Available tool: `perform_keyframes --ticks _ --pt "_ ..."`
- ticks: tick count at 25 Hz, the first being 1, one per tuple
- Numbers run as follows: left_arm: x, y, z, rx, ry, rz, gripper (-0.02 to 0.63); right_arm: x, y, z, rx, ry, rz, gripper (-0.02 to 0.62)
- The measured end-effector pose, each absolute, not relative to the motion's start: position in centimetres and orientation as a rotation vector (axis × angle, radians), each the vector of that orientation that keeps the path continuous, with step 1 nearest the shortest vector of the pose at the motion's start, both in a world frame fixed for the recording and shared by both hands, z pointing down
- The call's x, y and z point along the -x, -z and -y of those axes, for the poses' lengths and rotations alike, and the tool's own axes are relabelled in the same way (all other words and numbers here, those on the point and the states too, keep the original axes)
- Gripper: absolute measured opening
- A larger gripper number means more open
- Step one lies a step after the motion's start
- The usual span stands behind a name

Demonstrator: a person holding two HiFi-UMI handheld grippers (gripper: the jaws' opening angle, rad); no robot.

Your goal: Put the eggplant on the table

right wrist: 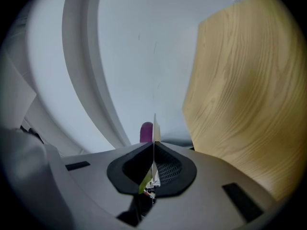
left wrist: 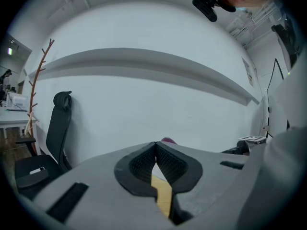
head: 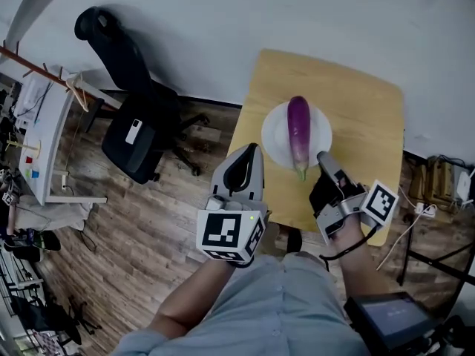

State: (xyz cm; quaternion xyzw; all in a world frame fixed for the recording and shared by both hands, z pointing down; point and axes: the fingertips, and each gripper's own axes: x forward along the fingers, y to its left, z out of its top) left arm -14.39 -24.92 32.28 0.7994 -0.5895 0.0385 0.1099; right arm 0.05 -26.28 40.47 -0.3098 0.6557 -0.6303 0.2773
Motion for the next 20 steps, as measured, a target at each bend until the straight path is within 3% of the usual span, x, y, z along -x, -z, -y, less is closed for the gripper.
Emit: perform_keyframes --ticks 20 --pt "13.9 -42.1 35.1 -2.365 -0.293 1.493 0.006 1.5 -48.9 32.9 0.926 1.726 -1.603 0.008"
